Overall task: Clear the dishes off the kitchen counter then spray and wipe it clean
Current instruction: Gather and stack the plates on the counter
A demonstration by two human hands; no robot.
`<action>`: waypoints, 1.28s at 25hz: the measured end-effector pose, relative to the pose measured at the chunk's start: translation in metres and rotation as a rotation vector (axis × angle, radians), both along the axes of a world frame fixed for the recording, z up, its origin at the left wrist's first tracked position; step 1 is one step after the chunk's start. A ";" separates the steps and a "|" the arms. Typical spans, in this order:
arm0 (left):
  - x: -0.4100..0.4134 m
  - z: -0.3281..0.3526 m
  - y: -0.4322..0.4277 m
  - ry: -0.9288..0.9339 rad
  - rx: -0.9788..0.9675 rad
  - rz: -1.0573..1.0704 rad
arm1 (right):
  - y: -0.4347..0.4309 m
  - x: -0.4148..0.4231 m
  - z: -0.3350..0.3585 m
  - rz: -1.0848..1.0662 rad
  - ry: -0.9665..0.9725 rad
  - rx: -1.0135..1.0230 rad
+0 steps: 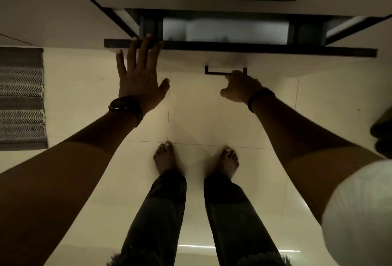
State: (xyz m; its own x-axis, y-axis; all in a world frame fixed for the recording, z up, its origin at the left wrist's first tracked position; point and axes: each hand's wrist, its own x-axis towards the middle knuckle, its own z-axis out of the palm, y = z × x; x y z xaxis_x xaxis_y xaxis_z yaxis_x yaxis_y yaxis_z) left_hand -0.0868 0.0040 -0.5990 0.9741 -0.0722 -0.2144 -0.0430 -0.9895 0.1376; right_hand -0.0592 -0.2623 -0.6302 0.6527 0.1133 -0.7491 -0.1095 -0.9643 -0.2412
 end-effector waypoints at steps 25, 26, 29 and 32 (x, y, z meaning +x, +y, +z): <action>-0.272 0.049 0.016 0.906 -0.014 -0.122 | -0.050 -0.357 0.089 -0.119 0.031 -0.119; -0.273 0.051 0.019 0.909 -0.018 -0.138 | -0.049 -0.358 0.091 -0.116 0.058 -0.132; -0.267 0.065 0.027 0.946 -0.056 -0.183 | -0.049 -0.346 0.099 -0.114 0.149 -0.169; -0.266 0.090 0.040 0.971 -0.041 -0.222 | -0.050 -0.325 0.108 -0.110 0.255 -0.197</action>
State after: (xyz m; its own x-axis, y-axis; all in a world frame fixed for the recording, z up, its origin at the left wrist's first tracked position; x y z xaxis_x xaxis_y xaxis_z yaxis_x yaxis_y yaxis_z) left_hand -0.3528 0.0442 -0.5086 0.3407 -0.2562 -0.9046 -0.0769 -0.9665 0.2448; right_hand -0.3846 -0.3122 -0.5218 0.4417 -0.1102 -0.8904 -0.2481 -0.9687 -0.0031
